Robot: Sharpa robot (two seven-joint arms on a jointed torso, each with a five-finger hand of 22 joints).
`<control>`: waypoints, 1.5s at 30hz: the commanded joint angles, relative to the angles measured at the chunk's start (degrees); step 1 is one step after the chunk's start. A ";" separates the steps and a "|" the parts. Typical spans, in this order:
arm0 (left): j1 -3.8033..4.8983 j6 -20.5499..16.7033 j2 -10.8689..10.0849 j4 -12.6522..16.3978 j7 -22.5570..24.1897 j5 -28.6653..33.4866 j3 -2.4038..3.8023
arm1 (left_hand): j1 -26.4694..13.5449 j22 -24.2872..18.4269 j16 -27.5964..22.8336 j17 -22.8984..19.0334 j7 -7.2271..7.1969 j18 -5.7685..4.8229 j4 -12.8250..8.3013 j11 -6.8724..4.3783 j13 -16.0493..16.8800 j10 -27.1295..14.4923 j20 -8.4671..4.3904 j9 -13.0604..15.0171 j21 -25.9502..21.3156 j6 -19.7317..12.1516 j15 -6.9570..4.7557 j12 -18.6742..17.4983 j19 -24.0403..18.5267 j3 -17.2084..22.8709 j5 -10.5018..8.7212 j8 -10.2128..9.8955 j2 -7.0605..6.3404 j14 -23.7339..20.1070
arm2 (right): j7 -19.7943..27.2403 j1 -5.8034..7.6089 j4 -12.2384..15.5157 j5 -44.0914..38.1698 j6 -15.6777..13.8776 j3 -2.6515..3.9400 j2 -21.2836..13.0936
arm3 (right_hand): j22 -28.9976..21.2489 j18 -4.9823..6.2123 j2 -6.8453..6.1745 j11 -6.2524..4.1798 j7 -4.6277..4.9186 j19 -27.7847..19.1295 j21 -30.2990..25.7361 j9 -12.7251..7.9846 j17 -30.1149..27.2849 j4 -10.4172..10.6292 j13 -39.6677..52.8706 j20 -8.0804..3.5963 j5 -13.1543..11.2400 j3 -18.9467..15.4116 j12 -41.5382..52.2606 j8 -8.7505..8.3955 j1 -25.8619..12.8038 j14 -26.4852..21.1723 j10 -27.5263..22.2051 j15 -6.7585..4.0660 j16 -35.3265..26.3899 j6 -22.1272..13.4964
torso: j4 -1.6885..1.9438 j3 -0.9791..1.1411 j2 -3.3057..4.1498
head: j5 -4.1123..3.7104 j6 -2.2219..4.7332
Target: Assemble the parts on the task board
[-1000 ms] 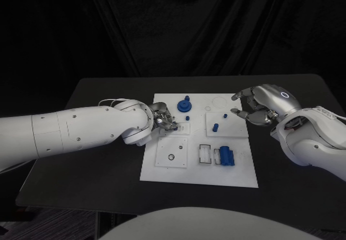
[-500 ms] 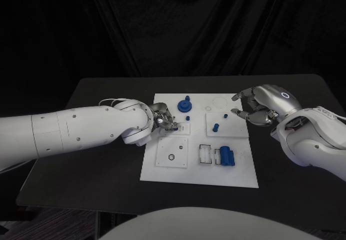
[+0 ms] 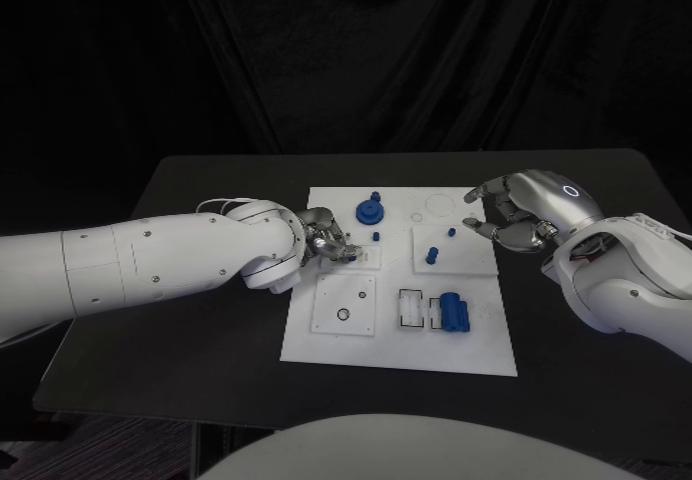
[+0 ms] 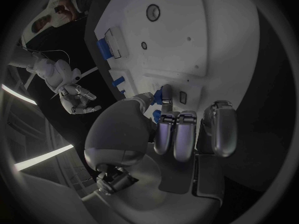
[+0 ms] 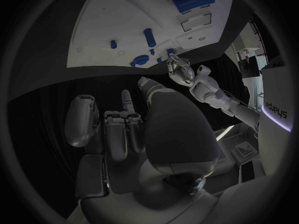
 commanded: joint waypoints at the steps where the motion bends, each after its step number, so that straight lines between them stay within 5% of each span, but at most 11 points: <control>1: -0.55 2.57 -0.02 -0.04 -1.05 0.05 -0.36 | -1.36 9.57 0.15 15.09 0.58 0.64 0.10 0.48 14.99 5.95 0.05 -0.46 -0.61 -0.10 0.42 0.16 -0.44 -1.14 -0.61 -0.63 0.01 6.06 | -0.96 -0.12 0.06 0.04 0.31 0.04 -0.05 | 9.41 0.28 0.11 0.43 0.02 0.11 -0.22 -0.08 15.09 0.06 15.07 0.23 0.27 0.37 0.36 0.23 0.53 6.04 6.07 0.40 0.15 0.41 | -0.01 -0.04 0.00 | -0.04 0.00; 18: -0.58 2.69 -0.53 0.01 -1.58 0.05 -0.36 | -8.61 8.56 0.15 15.09 0.56 1.10 0.27 0.63 14.99 5.95 0.27 0.28 -3.30 0.69 0.60 0.16 -1.12 -7.58 -1.94 -1.01 1.31 6.06 | -1.16 -0.15 0.18 0.29 0.74 0.04 -0.16 | 9.39 0.29 0.07 0.46 0.00 0.09 -0.30 -0.15 15.09 0.04 15.07 0.26 0.48 0.53 0.36 0.31 0.71 6.04 6.07 0.43 0.15 0.82 | -0.01 -0.01 0.07 | 0.12 0.00; 33: -0.59 2.75 -0.83 -0.19 -1.32 0.05 -0.36 | -6.48 9.56 0.15 15.09 -1.16 0.72 0.15 -0.82 14.99 5.95 -0.90 9.78 -2.24 0.43 -0.62 0.16 0.33 -10.12 0.65 6.67 2.38 6.06 | -1.25 -0.15 0.29 0.78 1.09 0.04 -0.27 | 9.41 0.27 0.06 0.47 0.00 0.12 -0.22 -0.19 15.09 0.04 15.07 0.27 0.59 0.59 0.36 0.33 0.76 6.04 6.07 0.44 0.15 0.93 | -0.04 -0.01 0.00 | 0.13 0.00; 45: -0.59 -0.57 -1.82 0.80 4.03 0.05 -0.35 | -8.18 10.13 0.15 15.09 -1.54 0.52 0.27 -1.15 14.99 5.95 -1.20 13.99 -1.56 -0.40 -0.92 0.16 0.88 -11.92 0.26 9.31 2.56 6.06 | -1.28 -0.15 0.33 0.84 1.18 0.04 -0.37 | 9.38 0.30 0.08 0.49 0.01 0.08 -0.33 -0.22 15.09 0.07 15.07 0.28 0.71 0.65 0.36 0.34 0.78 6.04 6.07 0.45 0.15 1.05 | -0.05 0.02 0.00 | 0.23 0.00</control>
